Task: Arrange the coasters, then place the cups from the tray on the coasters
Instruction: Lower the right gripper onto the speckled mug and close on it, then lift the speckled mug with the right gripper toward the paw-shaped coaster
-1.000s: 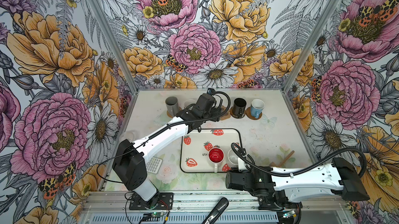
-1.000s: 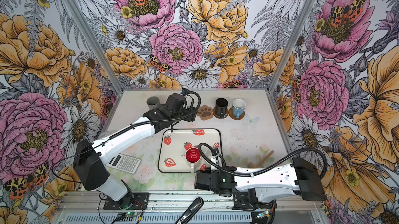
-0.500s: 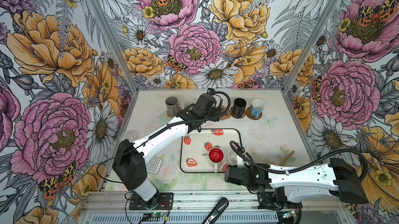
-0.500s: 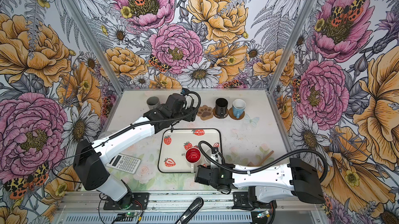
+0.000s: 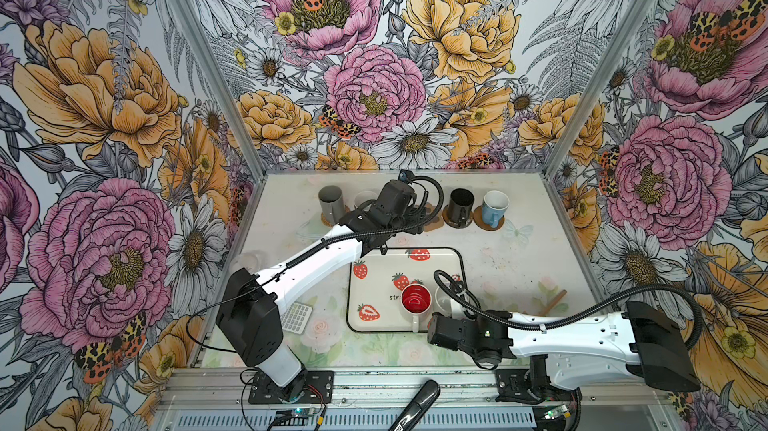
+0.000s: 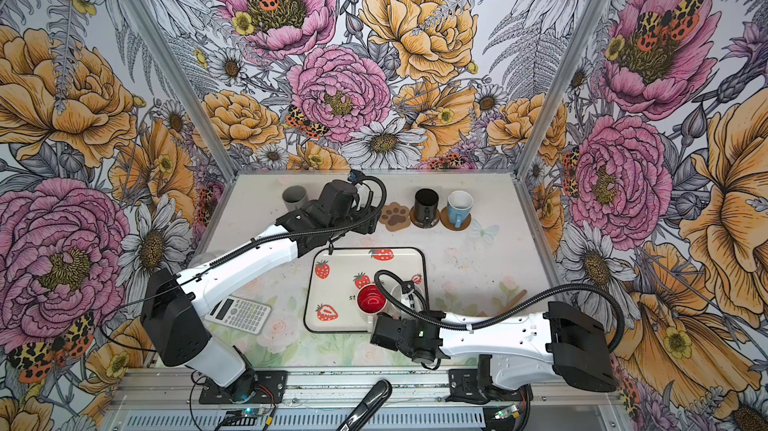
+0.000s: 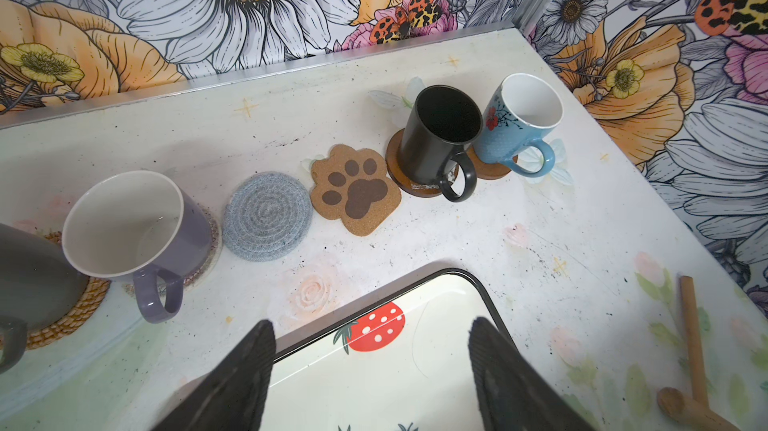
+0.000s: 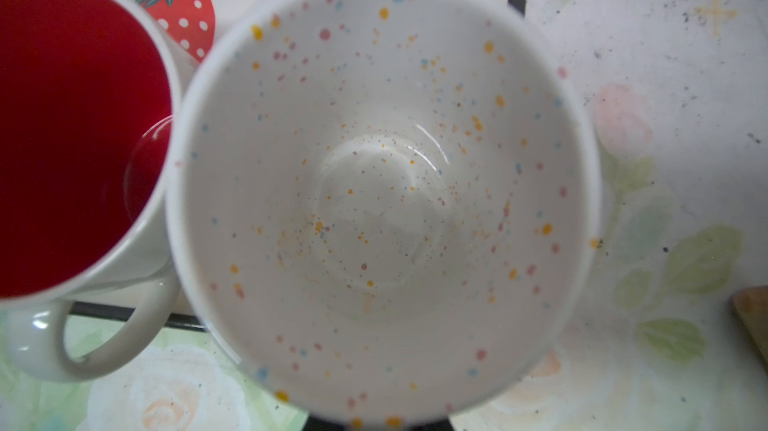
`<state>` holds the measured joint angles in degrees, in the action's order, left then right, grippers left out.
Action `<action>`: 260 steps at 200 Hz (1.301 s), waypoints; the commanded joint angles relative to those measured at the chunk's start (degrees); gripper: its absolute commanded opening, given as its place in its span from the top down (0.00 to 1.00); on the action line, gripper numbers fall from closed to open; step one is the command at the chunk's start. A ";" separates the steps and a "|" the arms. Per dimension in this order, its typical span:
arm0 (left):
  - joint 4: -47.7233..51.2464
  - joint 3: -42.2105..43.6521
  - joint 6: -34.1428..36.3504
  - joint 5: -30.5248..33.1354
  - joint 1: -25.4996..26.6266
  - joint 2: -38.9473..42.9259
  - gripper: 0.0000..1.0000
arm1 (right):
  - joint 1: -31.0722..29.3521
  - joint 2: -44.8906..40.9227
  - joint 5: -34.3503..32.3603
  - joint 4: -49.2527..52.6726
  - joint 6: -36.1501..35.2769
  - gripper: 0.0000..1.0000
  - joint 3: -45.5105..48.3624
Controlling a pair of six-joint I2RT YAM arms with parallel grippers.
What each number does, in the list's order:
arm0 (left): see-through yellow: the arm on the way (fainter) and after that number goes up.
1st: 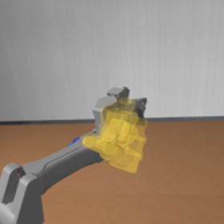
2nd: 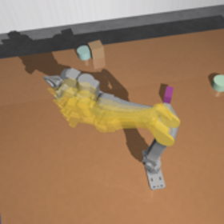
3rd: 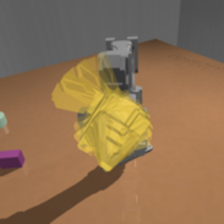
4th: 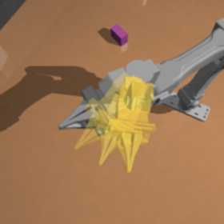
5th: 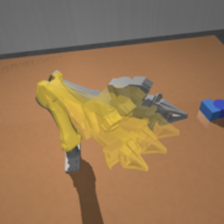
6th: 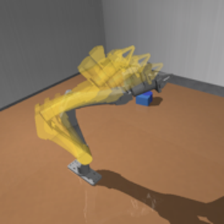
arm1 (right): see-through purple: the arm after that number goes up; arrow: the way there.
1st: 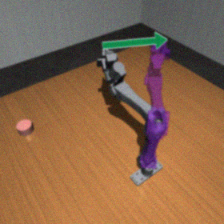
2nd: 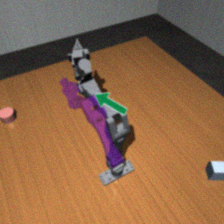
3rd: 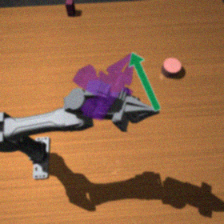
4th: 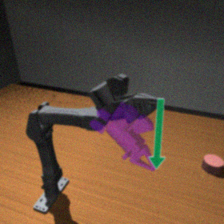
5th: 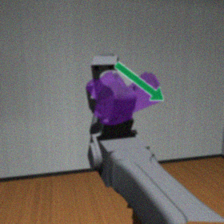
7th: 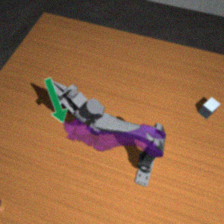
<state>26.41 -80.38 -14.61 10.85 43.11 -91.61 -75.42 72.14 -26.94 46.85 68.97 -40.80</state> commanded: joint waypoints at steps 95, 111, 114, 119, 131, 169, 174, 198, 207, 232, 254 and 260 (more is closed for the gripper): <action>-3.73 1.86 -0.07 -2.67 -3.06 3.81 0.25 | 11.58 -6.96 4.35 0.86 -14.68 1.00 -11.05; -3.78 1.40 -0.22 -2.76 -3.93 4.07 0.25 | 14.53 -5.60 4.73 1.16 -18.24 1.00 -13.14; -3.68 1.44 -0.24 -2.79 -4.09 4.20 0.25 | 15.30 -5.41 4.97 1.14 -19.08 1.00 -13.44; -3.70 1.55 -0.31 -2.76 -4.31 4.47 0.25 | 16.53 -4.91 5.47 1.14 -20.29 1.00 -13.97; -3.86 2.16 -0.71 -2.32 -4.98 5.48 0.25 | 19.48 -3.64 6.47 1.05 -23.74 1.00 -15.80; -3.94 2.63 -1.68 -2.54 -6.84 7.14 0.25 | 29.37 2.57 9.55 0.79 -32.84 1.00 -23.28; -4.00 2.61 -1.77 -2.65 -7.22 7.30 0.25 | 29.68 3.45 9.90 0.58 -33.85 1.00 -24.20; -4.02 2.41 -1.91 -3.11 -8.20 7.77 0.25 | 35.36 7.47 11.82 -1.32 -37.88 1.00 -28.12; -4.03 2.32 -2.01 -3.16 -8.60 7.68 0.25 | 37.00 8.90 12.83 -2.20 -39.04 1.00 -29.31; -3.99 2.07 -2.25 -3.38 -9.55 7.55 0.25 | 40.51 13.20 14.76 -4.34 -41.71 1.00 -33.03; -3.96 2.07 -2.53 -3.69 -10.79 7.53 0.25 | 42.68 16.90 16.63 -5.90 -43.61 1.00 -36.44; -3.91 2.01 -2.62 -3.73 -11.13 7.52 0.25 | 43.25 17.82 17.34 -6.23 -44.11 1.00 -37.26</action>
<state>23.70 -78.41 -16.21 8.40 33.43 -85.06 -33.80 88.23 -11.55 47.29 28.97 -72.73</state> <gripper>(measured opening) 0.751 0.196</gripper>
